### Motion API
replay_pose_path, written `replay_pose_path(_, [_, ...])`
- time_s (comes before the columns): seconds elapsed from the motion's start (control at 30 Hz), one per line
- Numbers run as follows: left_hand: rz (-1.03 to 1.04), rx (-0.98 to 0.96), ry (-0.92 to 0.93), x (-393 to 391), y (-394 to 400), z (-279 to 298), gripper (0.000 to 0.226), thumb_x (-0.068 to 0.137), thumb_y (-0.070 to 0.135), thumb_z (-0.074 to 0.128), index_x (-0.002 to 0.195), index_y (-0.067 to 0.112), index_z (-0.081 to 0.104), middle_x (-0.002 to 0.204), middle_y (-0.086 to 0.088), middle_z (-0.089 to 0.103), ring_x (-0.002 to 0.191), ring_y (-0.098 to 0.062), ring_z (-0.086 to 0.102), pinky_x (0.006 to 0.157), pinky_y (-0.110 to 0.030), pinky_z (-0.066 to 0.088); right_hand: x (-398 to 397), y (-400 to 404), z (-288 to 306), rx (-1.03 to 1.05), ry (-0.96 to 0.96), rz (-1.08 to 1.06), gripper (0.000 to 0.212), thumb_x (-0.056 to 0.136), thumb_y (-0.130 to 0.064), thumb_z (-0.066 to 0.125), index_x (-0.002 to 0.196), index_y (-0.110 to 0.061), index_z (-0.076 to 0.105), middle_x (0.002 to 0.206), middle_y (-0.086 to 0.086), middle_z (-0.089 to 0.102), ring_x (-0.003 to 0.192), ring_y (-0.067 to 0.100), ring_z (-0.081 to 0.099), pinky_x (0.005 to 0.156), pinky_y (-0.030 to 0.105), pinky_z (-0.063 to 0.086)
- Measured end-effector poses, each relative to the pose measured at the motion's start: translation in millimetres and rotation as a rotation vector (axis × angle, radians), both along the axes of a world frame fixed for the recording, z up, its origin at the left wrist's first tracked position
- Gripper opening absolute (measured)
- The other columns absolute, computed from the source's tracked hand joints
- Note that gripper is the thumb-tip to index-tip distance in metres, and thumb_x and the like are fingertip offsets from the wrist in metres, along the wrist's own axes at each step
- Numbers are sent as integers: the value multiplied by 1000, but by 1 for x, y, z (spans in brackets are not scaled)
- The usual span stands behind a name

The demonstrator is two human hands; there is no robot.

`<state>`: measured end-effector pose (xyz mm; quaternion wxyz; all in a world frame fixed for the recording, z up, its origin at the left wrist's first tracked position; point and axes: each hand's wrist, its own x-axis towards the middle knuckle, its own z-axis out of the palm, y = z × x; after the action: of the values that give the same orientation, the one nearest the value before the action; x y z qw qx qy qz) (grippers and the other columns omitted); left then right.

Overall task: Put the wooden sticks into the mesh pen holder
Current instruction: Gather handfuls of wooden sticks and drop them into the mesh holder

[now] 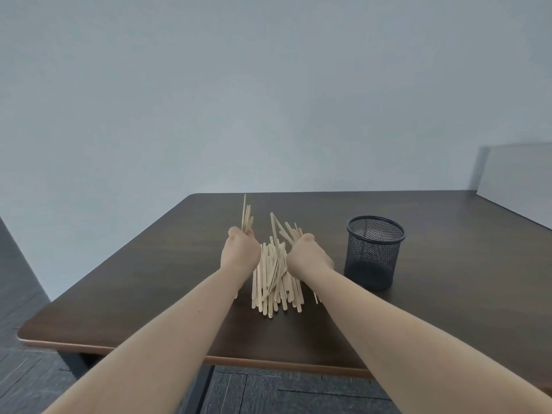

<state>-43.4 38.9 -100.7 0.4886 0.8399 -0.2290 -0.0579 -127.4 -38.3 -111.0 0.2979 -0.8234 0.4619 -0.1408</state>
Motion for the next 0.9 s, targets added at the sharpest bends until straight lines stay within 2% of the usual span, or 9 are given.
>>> replay_pose_path(0.07, [-24,-114,-42,1,2,2,27,102,30,33,95,5,39,92,-11,55,76,-27,53,63,-32,40,-6,0,4,-1,-127,18,17,94,-8,39,110,-6,36,101,11,54,101,33,60,81,38,48])
replay_pose_path(0.17, [-5,-234,-98,1,5,2,33,100,34,37,75,12,36,68,1,42,58,-17,39,51,-30,32,-12,0,6,-48,-358,52,7,96,-7,39,99,-8,33,89,6,46,84,27,52,69,35,39])
replay_pose_path(0.2, [1,-267,-111,-1,6,2,36,100,34,38,70,14,32,65,2,39,56,-16,36,51,-29,31,-13,-1,5,-60,-441,61,4,98,-9,37,98,-8,34,85,5,46,80,25,50,67,35,38])
replay_pose_path(0.3, [7,-337,-132,-7,6,1,40,101,33,37,66,15,27,62,2,34,54,-14,33,51,-28,28,-12,-1,0,-27,-673,77,13,102,-16,34,101,-5,40,82,8,49,69,18,46,61,33,39])
replay_pose_path(0.37, [1,-357,-141,-11,7,-1,41,101,32,36,65,15,26,60,2,34,54,-14,32,51,-27,28,-13,-1,-2,1,-770,57,17,102,-18,34,103,-4,45,83,6,50,64,11,44,58,24,38])
replay_pose_path(0.6, [-25,-384,-202,-15,7,-10,43,100,30,40,62,15,26,57,4,30,52,-13,27,51,-24,27,-17,-1,-3,29,-875,43,8,101,-15,40,99,-15,48,78,-4,53,70,5,51,59,10,41])
replay_pose_path(0.7, [-34,-395,-197,-16,6,-11,44,100,29,42,61,16,26,56,4,29,52,-12,25,51,-23,26,-15,1,-4,53,-900,73,6,100,-10,41,99,-14,45,80,-3,55,71,6,52,64,13,42])
replay_pose_path(0.9, [-22,-414,-181,-16,4,-13,45,99,28,43,61,16,25,55,4,29,53,-14,27,51,-24,28,-12,1,-10,40,-884,66,4,99,-11,44,100,-7,44,74,-1,51,64,9,48,60,18,41])
